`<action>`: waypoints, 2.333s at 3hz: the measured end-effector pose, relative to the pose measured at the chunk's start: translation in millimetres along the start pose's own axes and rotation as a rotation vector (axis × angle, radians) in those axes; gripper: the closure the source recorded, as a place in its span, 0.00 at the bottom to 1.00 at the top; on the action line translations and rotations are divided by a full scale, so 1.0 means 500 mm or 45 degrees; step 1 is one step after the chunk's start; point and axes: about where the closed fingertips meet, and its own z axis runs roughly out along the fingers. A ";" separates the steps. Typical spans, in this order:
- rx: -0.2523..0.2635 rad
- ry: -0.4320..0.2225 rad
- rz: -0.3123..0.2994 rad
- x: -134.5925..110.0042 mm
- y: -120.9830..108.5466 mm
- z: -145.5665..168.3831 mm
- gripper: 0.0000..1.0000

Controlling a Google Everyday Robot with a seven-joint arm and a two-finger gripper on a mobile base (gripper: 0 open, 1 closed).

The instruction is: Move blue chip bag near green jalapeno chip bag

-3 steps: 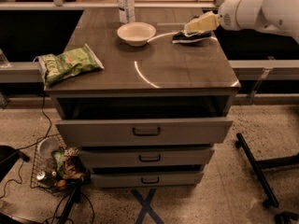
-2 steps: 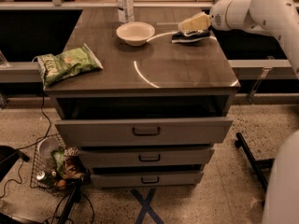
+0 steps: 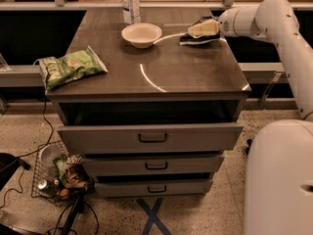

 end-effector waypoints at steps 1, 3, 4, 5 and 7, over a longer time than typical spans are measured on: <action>-0.009 0.010 0.034 0.019 -0.012 0.028 0.00; -0.027 0.092 0.068 0.058 -0.006 0.084 0.41; -0.031 0.093 0.068 0.059 -0.003 0.089 0.64; -0.034 0.095 0.068 0.060 -0.001 0.092 0.87; -0.035 0.095 0.068 0.058 -0.001 0.092 1.00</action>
Offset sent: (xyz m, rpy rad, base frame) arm 0.0485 -0.0010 -0.0334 0.0107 0.1034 -0.0052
